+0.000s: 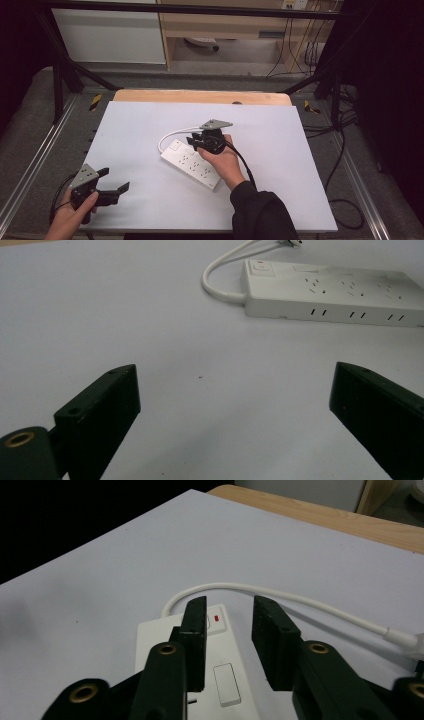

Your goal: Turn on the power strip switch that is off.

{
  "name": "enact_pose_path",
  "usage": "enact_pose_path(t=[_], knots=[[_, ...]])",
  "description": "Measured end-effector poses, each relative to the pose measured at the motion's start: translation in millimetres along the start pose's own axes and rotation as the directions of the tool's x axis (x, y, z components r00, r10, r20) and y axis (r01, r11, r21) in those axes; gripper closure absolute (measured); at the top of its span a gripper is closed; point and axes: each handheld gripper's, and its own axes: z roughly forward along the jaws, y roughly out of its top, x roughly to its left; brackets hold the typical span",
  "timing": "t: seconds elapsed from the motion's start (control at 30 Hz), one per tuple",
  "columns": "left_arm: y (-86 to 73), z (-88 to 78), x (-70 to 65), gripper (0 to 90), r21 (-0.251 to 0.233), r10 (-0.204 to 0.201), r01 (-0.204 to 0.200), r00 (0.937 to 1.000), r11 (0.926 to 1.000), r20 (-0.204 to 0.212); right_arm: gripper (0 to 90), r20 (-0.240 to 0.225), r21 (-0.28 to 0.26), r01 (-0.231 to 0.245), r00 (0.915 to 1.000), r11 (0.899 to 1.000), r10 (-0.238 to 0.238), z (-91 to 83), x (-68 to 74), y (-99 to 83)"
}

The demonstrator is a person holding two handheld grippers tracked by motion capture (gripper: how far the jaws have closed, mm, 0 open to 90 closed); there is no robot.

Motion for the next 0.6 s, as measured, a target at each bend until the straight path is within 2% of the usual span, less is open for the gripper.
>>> enact_pose_path(t=[0.2,0.4,0.6], knots=[[-0.1,0.1,-0.1,6.1,-0.001,-0.002,0.002,1.0,1.0,0.0,53.1,-0.011,-0.057,-0.012,0.9999,0.998,0.012,-10.8,-0.1,4.2],[-0.1,0.1,-0.3,6.1,-0.001,-0.001,0.001,1.0,1.0,0.0,41.5,0.009,-0.084,-0.021,0.9997,0.996,0.022,-22.7,-2.8,8.3],[-0.1,0.0,-0.1,6.1,-0.003,-0.002,0.002,1.0,1.0,0.0,34.0,0.028,-0.117,-0.035,0.9989,0.992,0.039,-37.2,-8.5,11.2]])
